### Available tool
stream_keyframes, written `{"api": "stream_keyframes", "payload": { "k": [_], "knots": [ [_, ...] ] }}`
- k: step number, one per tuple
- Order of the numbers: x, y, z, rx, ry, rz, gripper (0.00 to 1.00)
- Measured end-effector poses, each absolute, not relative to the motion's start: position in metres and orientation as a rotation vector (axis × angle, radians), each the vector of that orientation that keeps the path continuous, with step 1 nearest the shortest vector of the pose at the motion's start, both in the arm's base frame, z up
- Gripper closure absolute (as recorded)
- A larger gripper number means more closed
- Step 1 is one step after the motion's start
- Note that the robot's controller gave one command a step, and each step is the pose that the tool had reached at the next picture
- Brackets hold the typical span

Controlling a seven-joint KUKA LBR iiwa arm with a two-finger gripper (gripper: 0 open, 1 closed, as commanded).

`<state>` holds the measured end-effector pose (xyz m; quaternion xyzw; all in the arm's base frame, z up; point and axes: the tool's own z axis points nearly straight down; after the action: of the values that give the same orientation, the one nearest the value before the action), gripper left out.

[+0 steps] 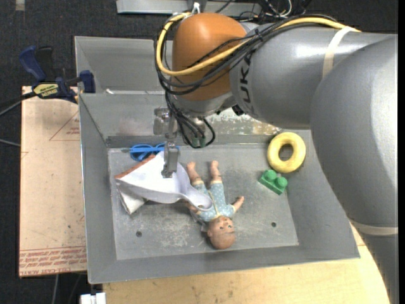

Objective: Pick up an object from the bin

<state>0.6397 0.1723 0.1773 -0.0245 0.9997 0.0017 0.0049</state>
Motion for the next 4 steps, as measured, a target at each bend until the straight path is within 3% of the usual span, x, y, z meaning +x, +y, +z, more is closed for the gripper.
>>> {"api": "stream_keyframes", "payload": {
  "k": [1,2,3,4],
  "knots": [
    [0.634,0.178,0.116,-0.138,3.133,0.004,0.00],
    [0.631,0.197,0.083,-0.088,3.133,0.000,0.00],
    [0.649,0.199,0.080,-0.144,3.133,-0.014,1.00],
    [0.649,0.199,0.080,-0.144,3.133,-0.013,1.00]
  ]
}}
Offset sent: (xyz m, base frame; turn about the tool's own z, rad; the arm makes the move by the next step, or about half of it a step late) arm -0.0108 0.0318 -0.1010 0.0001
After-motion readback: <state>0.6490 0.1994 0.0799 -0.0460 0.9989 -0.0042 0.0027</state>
